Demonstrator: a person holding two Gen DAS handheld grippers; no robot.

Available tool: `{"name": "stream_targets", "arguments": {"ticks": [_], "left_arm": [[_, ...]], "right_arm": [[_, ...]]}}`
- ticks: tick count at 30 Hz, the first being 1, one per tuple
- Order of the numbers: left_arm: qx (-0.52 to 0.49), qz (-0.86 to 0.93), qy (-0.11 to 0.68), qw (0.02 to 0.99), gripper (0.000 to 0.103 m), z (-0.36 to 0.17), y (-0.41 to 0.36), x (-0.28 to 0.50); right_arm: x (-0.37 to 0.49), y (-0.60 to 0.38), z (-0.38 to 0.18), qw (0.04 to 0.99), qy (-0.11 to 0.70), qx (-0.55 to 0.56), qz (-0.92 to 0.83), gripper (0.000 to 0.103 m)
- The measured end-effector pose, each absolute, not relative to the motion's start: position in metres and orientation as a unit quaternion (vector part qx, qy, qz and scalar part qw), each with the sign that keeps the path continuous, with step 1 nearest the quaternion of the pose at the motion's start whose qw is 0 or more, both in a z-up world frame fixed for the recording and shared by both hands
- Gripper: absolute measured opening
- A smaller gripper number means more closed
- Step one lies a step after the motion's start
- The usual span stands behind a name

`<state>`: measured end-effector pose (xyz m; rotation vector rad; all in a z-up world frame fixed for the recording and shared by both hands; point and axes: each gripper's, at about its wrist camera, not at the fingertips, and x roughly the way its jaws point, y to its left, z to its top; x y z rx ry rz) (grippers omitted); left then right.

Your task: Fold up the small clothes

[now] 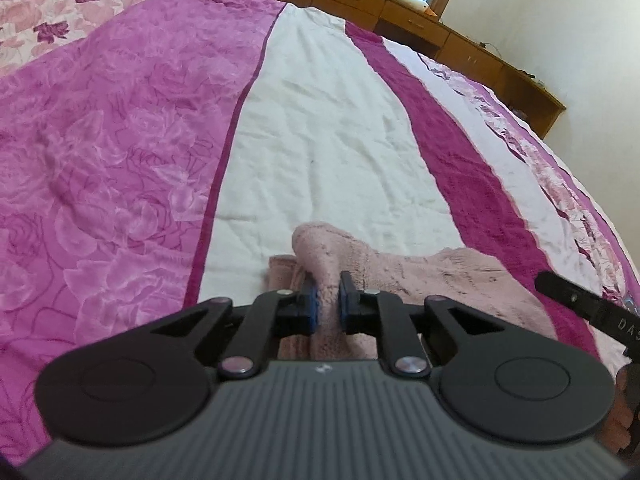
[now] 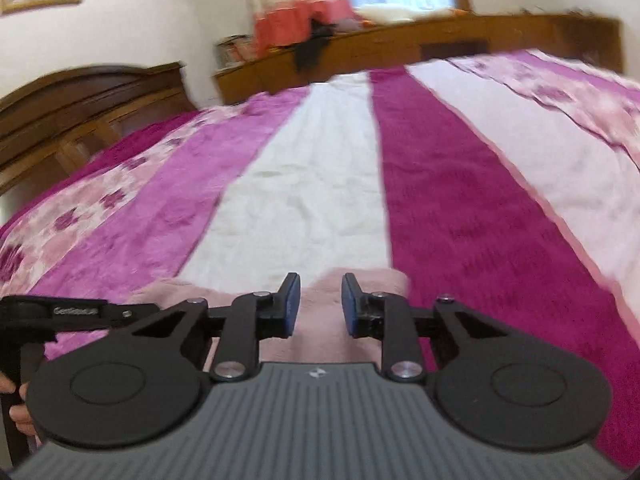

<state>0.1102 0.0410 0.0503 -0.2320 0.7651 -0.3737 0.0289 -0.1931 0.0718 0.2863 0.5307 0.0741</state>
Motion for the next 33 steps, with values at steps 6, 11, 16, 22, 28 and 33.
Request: {"name": "stream_targets", "arguments": {"ticks": [6,11,16,22,28,33], "left_arm": [[-0.09,-0.182,0.36,0.911,0.014,0.057,0.037,0.098],[-0.11,-0.169,0.377,0.904,0.014,0.048,0.044,0.103],[-0.128,-0.177,0.376,0.9,0.014,0.057,0.052,0.096],[-0.126,-0.189,0.371,0.901,0.014,0.075,0.048,0.08],[-0.129,-0.201,0.377,0.895,0.014,0.082,0.045,0.077],[-0.123,-0.184,0.378,0.899,0.014,0.079,0.045,0.076]], "right_arm": [[0.063,-0.168,0.056,0.9,0.379,0.178,0.124,0.029],[0.082,-0.149,0.034,0.911,0.372,0.15,0.091,0.029],[0.073,-0.15,0.049,0.914,0.36,0.151,0.111,0.029],[0.088,-0.174,0.064,0.916,0.346,0.173,0.103,0.03],[0.128,-0.207,0.06,0.91,0.376,0.118,0.126,0.066],[0.143,-0.194,0.06,0.888,0.406,0.004,0.216,0.065]]}}
